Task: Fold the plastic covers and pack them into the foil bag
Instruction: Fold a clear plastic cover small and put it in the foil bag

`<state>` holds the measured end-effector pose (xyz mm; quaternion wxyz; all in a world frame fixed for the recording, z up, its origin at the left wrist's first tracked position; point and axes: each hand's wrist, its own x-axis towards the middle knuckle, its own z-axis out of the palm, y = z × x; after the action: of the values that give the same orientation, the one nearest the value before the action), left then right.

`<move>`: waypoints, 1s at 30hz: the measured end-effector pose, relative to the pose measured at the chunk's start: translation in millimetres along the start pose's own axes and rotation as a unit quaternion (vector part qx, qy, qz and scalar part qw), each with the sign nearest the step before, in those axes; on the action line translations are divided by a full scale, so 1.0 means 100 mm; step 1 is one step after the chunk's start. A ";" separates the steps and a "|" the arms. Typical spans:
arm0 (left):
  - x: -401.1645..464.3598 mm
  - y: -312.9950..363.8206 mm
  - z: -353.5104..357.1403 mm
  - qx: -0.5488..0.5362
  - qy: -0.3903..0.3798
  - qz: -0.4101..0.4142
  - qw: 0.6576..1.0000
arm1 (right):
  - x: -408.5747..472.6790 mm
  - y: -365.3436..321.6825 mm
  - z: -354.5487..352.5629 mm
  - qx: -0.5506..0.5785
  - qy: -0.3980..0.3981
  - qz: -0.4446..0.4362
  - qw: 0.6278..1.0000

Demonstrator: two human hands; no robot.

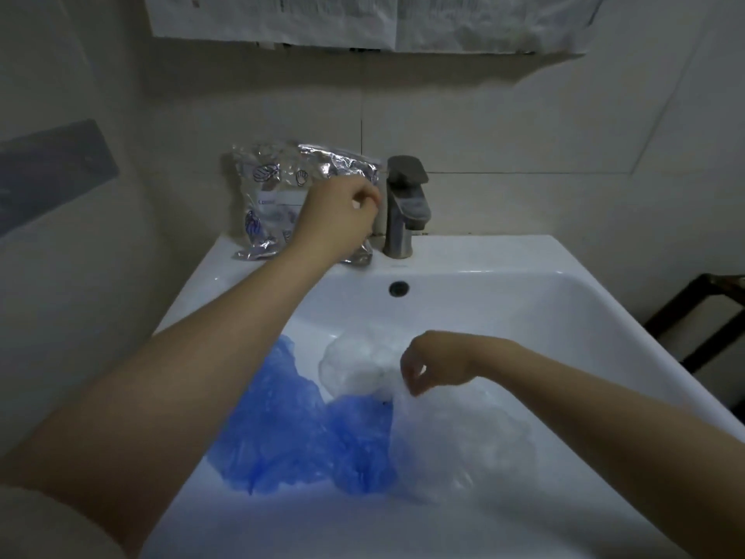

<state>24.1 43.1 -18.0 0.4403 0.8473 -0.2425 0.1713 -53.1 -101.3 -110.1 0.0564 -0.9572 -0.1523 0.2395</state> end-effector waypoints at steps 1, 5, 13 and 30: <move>-0.13 0.05 0.03 -0.006 -0.012 0.003 1.000 | -0.03 0.04 0.01 0.004 0.056 0.003 0.998; -0.55 0.03 0.21 -0.027 -0.133 -0.038 0.990 | -0.19 0.22 -0.12 0.086 0.317 0.048 0.943; -0.77 -0.09 0.59 -0.037 -0.196 -0.128 0.972 | -0.49 0.30 -0.24 0.537 0.359 -0.052 0.761; -0.76 -0.16 0.63 -0.416 -0.147 -0.350 0.826 | -0.26 0.41 0.05 0.419 0.372 0.050 0.827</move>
<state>-24.5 18.5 -101.9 0.7405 0.6273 -0.0396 -0.2378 -66.6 -148.3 -110.4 0.4922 -0.8646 0.0433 -0.0919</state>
